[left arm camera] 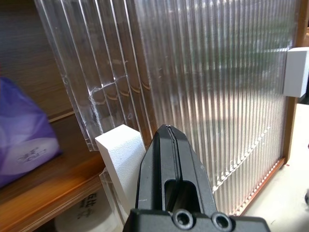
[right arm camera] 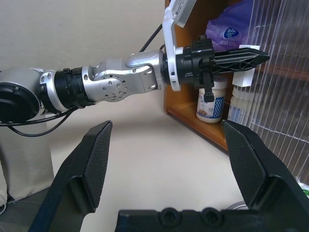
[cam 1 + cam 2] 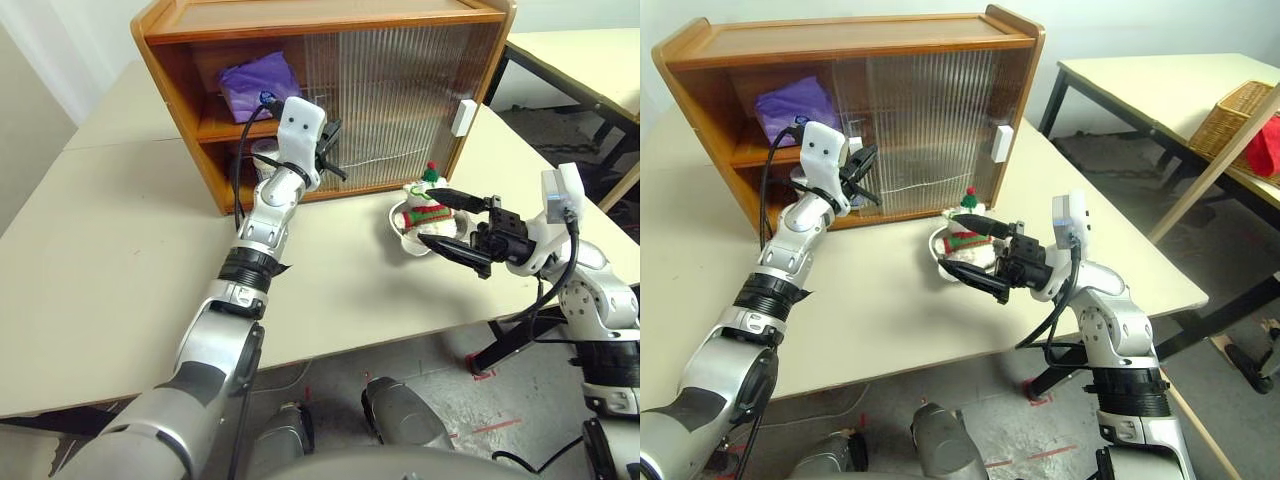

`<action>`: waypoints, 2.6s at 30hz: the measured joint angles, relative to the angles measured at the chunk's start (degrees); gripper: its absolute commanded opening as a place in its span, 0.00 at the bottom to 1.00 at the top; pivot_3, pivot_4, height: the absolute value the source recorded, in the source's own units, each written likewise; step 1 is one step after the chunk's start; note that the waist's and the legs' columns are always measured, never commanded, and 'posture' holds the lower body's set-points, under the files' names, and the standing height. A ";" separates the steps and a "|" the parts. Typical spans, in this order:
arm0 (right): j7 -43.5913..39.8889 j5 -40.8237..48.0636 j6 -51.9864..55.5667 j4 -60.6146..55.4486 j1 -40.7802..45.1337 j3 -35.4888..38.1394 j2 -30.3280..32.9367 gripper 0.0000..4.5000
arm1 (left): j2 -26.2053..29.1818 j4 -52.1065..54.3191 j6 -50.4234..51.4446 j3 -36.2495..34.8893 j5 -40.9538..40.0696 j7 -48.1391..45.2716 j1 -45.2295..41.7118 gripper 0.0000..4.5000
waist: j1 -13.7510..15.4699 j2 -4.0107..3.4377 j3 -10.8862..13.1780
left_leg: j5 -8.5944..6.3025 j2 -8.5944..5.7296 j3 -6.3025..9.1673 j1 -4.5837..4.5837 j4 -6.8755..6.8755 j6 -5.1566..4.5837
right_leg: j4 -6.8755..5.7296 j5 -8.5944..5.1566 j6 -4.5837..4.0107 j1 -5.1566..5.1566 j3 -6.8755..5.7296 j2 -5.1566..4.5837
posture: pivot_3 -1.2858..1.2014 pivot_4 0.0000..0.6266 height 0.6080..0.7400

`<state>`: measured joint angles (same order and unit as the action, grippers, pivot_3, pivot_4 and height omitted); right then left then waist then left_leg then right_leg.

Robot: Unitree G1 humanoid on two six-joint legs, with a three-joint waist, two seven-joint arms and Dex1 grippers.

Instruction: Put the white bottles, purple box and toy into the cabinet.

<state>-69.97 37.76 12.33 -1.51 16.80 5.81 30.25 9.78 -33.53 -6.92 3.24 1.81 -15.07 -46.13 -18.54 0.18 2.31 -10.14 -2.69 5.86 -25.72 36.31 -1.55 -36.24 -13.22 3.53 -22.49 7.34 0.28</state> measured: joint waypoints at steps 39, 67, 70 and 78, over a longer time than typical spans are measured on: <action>-1.85 -0.55 -0.47 2.28 1.44 -0.43 -0.39 1.00 | 10.97 9.17 6.16 -8.47 -1.48 6.18 9.77 0.01 | 2.60 0.02 0.01 | -0.04 -0.16 0.14 0.87 -1.29 0.19 | 0.12 0.09 -0.68 -0.26 1.43 0.06 | 0.40 0.07 1.00; -2.12 -2.55 -0.53 5.99 3.00 -0.49 -0.12 1.00 | 14.22 21.72 13.80 -13.49 -16.79 -9.02 18.58 0.21 | 4.71 0.03 -0.05 | 0.23 -0.08 0.19 0.85 -1.40 0.48 | -0.05 0.48 -1.34 -0.39 1.38 0.17 | 0.41 0.08 1.00; -1.15 -2.73 -0.51 7.17 3.23 -0.13 0.46 1.00 | 16.22 26.59 15.82 -13.31 -23.35 -19.78 22.59 0.44 | 5.05 0.04 -0.07 | 0.08 -0.06 0.20 0.78 -1.42 0.51 | -0.04 0.61 -1.59 -0.46 1.37 0.15 | 0.41 0.08 1.00; 4.04 -5.52 -1.80 16.70 8.00 3.25 3.78 0.77 | 20.05 35.85 19.52 -14.91 -35.34 -35.39 30.56 1.00 | 5.97 0.01 -0.10 | -0.06 0.15 0.21 0.80 -1.39 -0.06 | -0.05 0.21 -1.62 -0.49 1.24 0.20 | 0.41 0.09 1.00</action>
<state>-65.94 32.24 10.53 15.20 24.80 9.06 34.03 29.83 2.32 12.60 -11.67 -33.53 -50.45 -15.57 -12.57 0.20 2.22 -10.20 -2.53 6.07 -24.93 34.93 -1.61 -36.29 -13.01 1.91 -22.97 8.58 0.48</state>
